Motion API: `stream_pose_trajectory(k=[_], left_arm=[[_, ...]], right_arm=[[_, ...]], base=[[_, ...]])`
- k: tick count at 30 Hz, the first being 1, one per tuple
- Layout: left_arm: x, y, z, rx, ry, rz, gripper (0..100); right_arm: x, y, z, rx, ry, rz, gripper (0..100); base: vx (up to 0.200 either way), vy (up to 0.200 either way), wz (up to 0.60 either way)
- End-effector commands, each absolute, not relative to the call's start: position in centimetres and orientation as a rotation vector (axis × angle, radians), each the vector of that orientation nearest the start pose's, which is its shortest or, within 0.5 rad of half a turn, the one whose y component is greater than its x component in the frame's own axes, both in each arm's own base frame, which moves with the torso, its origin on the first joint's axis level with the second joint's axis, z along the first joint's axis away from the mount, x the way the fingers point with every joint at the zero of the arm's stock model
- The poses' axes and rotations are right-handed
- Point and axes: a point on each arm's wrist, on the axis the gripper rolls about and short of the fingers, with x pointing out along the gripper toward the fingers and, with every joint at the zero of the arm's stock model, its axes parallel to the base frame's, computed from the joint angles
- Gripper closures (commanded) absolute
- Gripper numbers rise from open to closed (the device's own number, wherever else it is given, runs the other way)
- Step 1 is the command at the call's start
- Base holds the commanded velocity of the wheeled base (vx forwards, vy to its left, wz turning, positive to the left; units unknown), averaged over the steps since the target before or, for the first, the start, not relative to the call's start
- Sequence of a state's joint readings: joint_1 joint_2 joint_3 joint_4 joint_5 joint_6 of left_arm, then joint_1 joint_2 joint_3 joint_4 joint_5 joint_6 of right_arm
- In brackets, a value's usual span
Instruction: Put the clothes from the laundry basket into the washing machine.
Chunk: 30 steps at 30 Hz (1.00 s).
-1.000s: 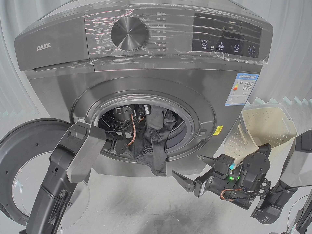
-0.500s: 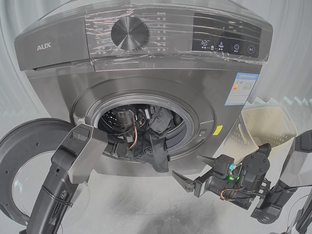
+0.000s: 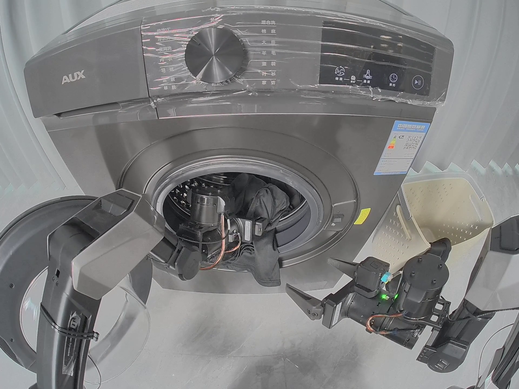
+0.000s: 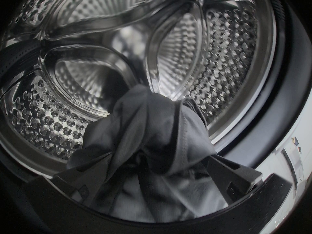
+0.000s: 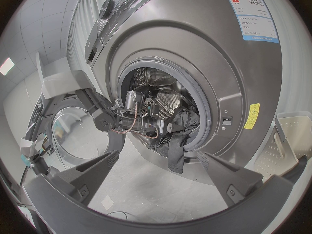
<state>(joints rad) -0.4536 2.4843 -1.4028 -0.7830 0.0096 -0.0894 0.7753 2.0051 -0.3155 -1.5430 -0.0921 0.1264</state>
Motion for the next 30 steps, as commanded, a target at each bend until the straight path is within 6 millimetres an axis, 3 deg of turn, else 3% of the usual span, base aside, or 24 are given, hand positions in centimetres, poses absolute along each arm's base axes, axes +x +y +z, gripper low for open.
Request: stream_pose_trajectory(k=[1,10,11,15,20,25,30], left_arm=[[41.4,-21.5,4.3,0.023,0.352,-0.477,0],[41.5,-21.9,-0.1,0.074,0.439,-0.485,0],[41.7,-22.0,-0.5,0.075,0.436,-0.483,100],[42.6,-22.0,-0.3,0.067,0.406,-0.467,100],[44.0,-22.4,2.1,0.026,0.312,-0.460,100],[47.1,-22.5,6.9,-0.091,0.092,-0.370,100],[49.9,-22.1,8.0,-0.138,-0.039,-0.313,100]], right_arm=[[20.3,19.6,7.4,0.058,0.179,0.673,0],[20.3,19.6,7.4,0.057,0.180,0.673,0],[20.3,19.6,7.5,0.058,0.177,0.673,0],[20.3,19.7,7.5,0.058,0.178,0.675,0],[20.3,19.7,7.6,0.061,0.172,0.675,0],[20.4,19.8,7.7,0.062,0.166,0.676,0],[20.4,19.8,7.7,0.062,0.164,0.677,0]], base=[[0.000,0.000,0.00],[0.000,0.000,0.00],[0.000,0.000,0.00],[0.000,0.000,0.00],[0.000,0.000,0.00],[0.000,0.000,0.00],[0.000,0.000,0.00]])
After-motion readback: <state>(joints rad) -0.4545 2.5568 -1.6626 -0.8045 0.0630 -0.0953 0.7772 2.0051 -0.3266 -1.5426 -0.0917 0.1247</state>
